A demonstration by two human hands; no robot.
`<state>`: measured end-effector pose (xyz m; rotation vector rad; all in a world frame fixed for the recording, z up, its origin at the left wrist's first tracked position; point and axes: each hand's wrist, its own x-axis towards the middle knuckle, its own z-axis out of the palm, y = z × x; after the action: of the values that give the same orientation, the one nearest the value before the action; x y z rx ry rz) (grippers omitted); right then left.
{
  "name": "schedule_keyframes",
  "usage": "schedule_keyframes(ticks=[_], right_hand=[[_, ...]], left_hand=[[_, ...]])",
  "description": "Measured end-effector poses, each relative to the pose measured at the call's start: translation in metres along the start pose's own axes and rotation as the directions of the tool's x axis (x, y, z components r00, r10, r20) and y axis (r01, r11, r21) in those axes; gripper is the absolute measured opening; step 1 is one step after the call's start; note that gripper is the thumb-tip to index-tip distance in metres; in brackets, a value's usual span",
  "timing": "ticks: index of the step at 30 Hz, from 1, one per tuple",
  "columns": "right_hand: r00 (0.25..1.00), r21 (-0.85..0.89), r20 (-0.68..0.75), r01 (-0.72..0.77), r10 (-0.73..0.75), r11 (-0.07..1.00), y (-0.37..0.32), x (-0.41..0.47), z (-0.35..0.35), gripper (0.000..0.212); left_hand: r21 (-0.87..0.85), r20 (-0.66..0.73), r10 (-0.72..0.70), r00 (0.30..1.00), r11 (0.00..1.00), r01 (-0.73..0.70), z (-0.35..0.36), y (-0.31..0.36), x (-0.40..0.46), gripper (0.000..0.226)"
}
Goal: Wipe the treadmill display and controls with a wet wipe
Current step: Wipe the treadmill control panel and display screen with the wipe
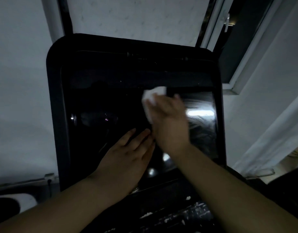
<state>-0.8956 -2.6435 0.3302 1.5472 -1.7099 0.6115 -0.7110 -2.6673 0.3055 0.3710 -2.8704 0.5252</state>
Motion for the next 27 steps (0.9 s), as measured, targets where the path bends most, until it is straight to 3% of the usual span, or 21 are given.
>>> schedule_keyframes(ticks=[3,6,8,11,13,16,19,23,27], right_hand=[[0.996,0.084,-0.033,0.086,-0.083,0.993,-0.040,0.011,0.007,0.041],[0.995,-0.003,0.023,0.096,-0.095,0.995,-0.005,0.009,0.000,0.043],[0.998,-0.040,0.059,0.006,-0.003,0.999,0.037,-0.003,-0.008,0.046],[0.957,-0.114,0.096,-0.261,0.273,0.958,0.107,-0.034,-0.020,0.045],[0.905,-0.162,0.117,-0.389,0.410,0.907,0.131,-0.053,-0.025,0.045],[0.891,-0.144,0.100,-0.427,0.442,0.893,0.114,-0.064,-0.022,0.052],[0.937,-0.051,0.083,-0.336,0.339,0.940,0.054,-0.069,-0.019,0.051],[0.994,0.160,0.097,-0.056,0.041,0.986,-0.050,-0.105,-0.009,0.039],[0.983,0.149,0.124,0.118,-0.137,0.982,-0.044,-0.124,-0.014,0.044]], left_hand=[[0.006,-0.009,0.054,0.998,0.999,-0.054,0.003,-0.007,-0.005,0.069],[0.035,-0.007,0.014,1.000,0.999,-0.014,-0.003,-0.008,-0.020,0.094],[0.022,-0.066,-0.010,0.998,1.000,0.011,-0.011,-0.012,-0.037,0.088],[-0.020,-0.184,-0.072,0.980,0.997,0.069,-0.014,-0.028,-0.073,0.076],[-0.030,-0.188,-0.144,0.972,0.990,0.141,-0.012,-0.042,-0.097,0.078],[0.017,-0.118,-0.235,0.965,0.971,0.238,-0.006,-0.062,-0.123,0.086],[0.049,-0.075,-0.246,0.966,0.967,0.250,0.001,-0.067,-0.130,0.093],[0.049,-0.118,-0.263,0.958,0.962,0.270,0.003,-0.065,-0.130,0.095],[0.055,-0.128,-0.261,0.957,0.961,0.270,0.001,-0.066,-0.132,0.096]])
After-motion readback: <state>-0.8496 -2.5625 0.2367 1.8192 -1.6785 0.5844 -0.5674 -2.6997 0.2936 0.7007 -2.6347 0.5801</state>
